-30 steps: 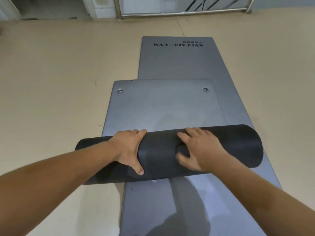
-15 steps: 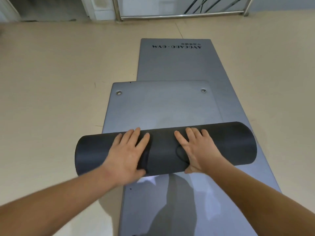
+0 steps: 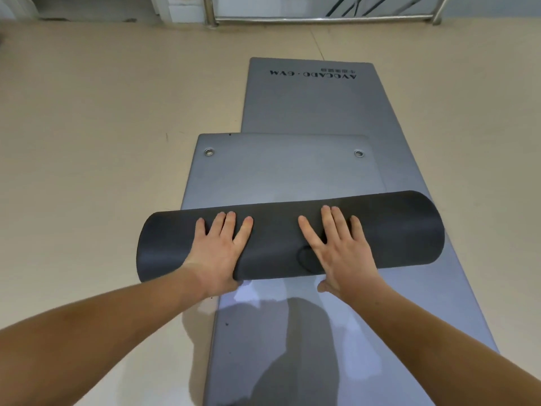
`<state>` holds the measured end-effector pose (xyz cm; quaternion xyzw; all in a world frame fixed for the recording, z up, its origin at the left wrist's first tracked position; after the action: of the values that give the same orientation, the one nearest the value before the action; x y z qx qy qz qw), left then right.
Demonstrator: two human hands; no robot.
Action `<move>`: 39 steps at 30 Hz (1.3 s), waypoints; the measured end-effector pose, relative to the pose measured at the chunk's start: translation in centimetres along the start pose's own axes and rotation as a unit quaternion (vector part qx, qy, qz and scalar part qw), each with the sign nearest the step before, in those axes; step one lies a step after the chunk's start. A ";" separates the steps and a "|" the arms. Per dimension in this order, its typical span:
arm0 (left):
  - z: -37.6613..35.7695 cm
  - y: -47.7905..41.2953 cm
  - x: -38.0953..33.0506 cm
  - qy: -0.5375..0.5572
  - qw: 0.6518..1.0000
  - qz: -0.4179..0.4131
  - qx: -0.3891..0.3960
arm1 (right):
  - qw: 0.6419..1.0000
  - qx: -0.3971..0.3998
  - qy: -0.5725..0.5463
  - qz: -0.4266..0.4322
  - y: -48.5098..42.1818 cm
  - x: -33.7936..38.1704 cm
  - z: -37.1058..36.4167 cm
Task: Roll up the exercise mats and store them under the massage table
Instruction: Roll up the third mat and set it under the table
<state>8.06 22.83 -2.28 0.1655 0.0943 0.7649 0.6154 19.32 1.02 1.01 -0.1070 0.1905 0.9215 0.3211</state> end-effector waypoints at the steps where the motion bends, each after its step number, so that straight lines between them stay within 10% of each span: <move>1: 0.6 -0.3 0.3 0.005 1.000 -0.013 0.000 | 1.000 0.001 -0.001 -0.005 -0.1 0.0 0.0; 10: 5.3 2.5 -0.5 0.103 0.982 -0.118 0.109 | 0.994 0.099 -0.030 0.033 0.4 -1.0 3.7; 15: 6.5 3.2 0.2 0.245 0.887 -0.137 0.366 | 0.956 0.251 -0.134 0.070 3.9 -2.5 5.5; 20: 5.8 0.1 0.7 0.275 0.837 -0.150 0.449 | 0.978 0.206 -0.037 0.026 5.4 0.7 4.6; 25: 7.5 -0.5 3.0 0.258 0.918 -0.063 0.296 | 0.969 0.226 -0.099 0.032 2.6 -1.0 4.7; 28: 8.1 3.3 3.6 0.169 0.985 -0.027 0.016 | 0.953 0.267 -0.138 0.039 0.1 -2.1 5.8; 30: 6.2 6.9 2.4 0.108 0.972 -0.087 -0.190 | 0.938 0.291 -0.188 0.021 -1.4 -3.0 6.1; 35: 0.0 7.8 -1.6 -0.023 0.996 -0.036 0.081 | 0.932 0.236 -0.275 -0.015 -3.2 -3.8 5.6; 39: 0.6 3.6 -0.3 -0.001 0.997 -0.032 0.063 | 0.977 0.029 -0.206 -0.052 -2.1 -3.0 6.2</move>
<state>5.08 21.75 -0.57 0.2020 0.1469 0.7368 0.6283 22.52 3.49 6.93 0.0848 0.1406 0.9001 0.4035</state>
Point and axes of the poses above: each hand's wrist, its own y-axis away from the middle knuckle, its own z-axis out of the back of the hand, x = y × z, the point moved 3 cm from there along -y, towards the middle knuckle
